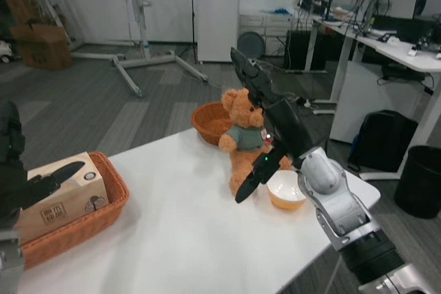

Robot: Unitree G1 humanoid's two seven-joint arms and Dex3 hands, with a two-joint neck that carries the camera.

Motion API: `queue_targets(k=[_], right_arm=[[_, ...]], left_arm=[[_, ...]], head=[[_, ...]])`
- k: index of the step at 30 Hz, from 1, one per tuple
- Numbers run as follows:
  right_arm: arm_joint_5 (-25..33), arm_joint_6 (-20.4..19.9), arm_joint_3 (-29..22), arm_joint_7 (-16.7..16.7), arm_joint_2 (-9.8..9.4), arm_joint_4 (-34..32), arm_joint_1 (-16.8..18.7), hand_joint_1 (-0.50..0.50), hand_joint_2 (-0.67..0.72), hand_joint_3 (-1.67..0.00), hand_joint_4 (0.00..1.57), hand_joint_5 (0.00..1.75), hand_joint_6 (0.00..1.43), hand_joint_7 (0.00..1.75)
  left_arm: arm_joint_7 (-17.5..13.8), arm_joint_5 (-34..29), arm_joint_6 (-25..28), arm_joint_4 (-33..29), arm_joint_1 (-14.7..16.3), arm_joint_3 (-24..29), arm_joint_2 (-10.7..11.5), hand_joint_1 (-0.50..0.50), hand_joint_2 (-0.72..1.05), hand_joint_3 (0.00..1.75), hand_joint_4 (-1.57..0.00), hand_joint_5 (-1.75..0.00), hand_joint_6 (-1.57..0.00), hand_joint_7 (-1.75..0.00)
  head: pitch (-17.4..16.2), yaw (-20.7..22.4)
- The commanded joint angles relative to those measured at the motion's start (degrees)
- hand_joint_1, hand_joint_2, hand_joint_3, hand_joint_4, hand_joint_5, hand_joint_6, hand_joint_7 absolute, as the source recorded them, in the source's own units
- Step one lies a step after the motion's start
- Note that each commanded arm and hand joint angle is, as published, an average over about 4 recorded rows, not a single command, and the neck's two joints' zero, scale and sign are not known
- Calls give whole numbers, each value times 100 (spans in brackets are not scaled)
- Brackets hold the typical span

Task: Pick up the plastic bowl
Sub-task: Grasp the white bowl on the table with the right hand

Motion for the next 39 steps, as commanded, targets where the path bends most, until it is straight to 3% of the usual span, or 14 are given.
queue_targets(k=[1,8,15,23,31,39], right_arm=[[66,40,-7,6,-33,0,1,-29,22,-2,0,0,0,0],[64,47,-16,17,-40,3,5,-29,22,-8,0,0,0,0],[-272,168,-156,72,2,-4,14,-29,15,0,0,0,0,0],[-1806,1334,-963,270,149,-426,320,-29,22,0,0,0,0,0],[-2553,1934,-1422,455,186,-395,643,-29,22,0,0,0,0,0],[-3304,2488,-1431,740,63,-184,761,-29,22,-6,0,0,0,0]], left_arm=[[23,10,2,-3,69,20,0,-50,52,0,0,0,0,0],[23,8,2,4,67,11,0,-50,52,2,0,0,0,0],[23,-7,2,68,43,-2,0,-50,52,0,0,0,0,0],[23,-34,2,85,43,-17,0,-50,52,0,0,0,0,0],[23,-60,2,142,43,-15,-9,-50,52,2,0,0,0,0],[23,-60,2,309,-41,-81,-4,-50,43,0,0,0,0,0]], head=[[-37,5],[-113,-77],[-147,-134],[-236,-309],[-276,-546],[-377,-822]])
